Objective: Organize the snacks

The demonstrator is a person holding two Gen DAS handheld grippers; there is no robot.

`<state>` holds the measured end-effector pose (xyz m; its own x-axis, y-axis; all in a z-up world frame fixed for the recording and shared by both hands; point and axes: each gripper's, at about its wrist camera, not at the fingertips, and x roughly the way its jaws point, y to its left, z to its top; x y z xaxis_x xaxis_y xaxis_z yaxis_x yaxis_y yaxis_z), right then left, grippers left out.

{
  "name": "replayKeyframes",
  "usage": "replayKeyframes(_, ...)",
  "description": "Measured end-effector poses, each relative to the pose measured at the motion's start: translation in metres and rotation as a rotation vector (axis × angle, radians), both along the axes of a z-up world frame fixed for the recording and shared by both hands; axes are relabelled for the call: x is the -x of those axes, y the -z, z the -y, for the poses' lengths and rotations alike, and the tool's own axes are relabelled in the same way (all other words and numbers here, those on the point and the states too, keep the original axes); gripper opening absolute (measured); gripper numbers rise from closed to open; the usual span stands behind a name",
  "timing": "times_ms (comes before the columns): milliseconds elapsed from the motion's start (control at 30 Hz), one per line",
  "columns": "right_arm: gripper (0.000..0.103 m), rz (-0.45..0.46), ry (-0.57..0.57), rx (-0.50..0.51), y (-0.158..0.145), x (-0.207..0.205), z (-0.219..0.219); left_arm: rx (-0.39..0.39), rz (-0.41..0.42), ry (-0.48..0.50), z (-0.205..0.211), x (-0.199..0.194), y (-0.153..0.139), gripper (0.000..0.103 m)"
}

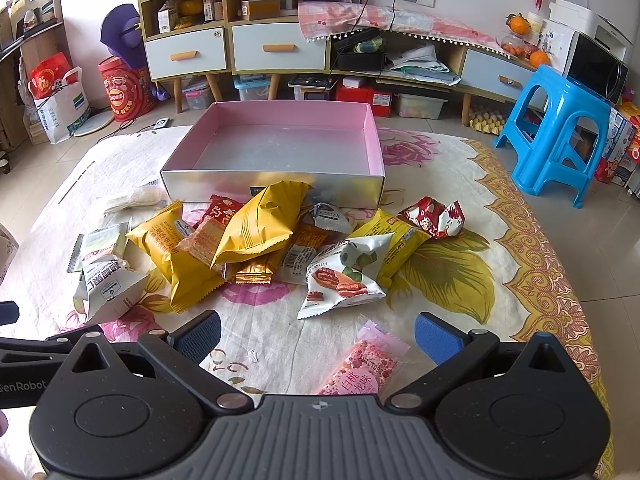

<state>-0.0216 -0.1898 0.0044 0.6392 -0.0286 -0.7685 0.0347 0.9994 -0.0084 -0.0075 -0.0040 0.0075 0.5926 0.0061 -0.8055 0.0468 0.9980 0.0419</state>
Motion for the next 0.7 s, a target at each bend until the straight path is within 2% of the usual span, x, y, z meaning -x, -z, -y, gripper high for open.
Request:
replayKeyframes(533,0.096,0.007,0.009,-0.004,-0.004,-0.001,0.006,0.007,0.004,0.006,0.000,-0.001,-0.001,0.103)
replayKeyframes(700,0.096,0.045,0.014,0.014,-0.015,-0.001,0.007,0.069,0.029,0.023,-0.006,-0.003,-0.010,0.103)
